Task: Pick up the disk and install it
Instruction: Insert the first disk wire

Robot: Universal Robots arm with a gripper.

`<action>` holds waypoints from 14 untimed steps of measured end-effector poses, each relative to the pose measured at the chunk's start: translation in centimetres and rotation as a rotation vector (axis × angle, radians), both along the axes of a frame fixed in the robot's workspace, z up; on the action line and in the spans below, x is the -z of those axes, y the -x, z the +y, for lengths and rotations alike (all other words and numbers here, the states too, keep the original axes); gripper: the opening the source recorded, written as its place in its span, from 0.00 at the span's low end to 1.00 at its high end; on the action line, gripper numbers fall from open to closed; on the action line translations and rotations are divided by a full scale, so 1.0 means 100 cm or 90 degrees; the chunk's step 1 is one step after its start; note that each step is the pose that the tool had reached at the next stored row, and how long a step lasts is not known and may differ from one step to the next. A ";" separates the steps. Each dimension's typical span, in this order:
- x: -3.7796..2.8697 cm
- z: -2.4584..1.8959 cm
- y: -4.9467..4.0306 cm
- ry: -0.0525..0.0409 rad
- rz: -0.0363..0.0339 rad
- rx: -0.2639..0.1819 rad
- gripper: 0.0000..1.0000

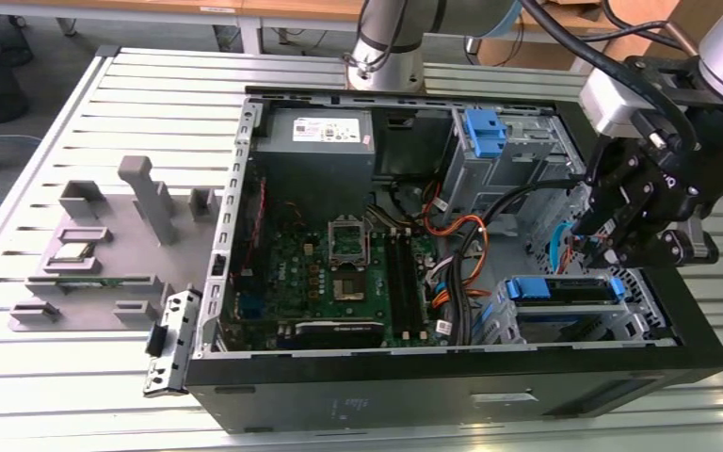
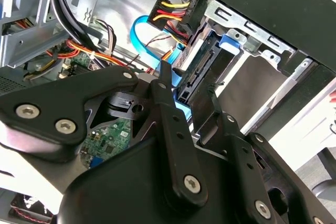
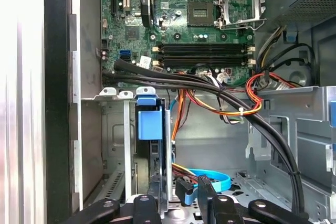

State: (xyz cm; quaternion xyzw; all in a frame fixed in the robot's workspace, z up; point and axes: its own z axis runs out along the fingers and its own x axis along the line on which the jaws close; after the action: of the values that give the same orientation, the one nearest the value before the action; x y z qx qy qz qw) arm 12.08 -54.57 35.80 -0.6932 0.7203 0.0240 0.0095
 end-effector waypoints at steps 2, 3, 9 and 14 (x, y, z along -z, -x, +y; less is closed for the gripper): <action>0.0006 0.0000 0.0000 0.0033 0.0000 0.000 0.42; 0.0006 0.0000 0.0000 0.0033 0.0000 0.000 0.42; 0.0005 0.0000 0.0000 0.0037 0.0000 0.000 0.42; 0.0005 0.0000 0.0000 0.0039 0.0000 0.000 0.41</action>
State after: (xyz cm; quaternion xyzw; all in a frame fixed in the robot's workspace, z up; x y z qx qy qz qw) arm 12.08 -54.57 35.75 -0.6931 0.7205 0.0218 0.0073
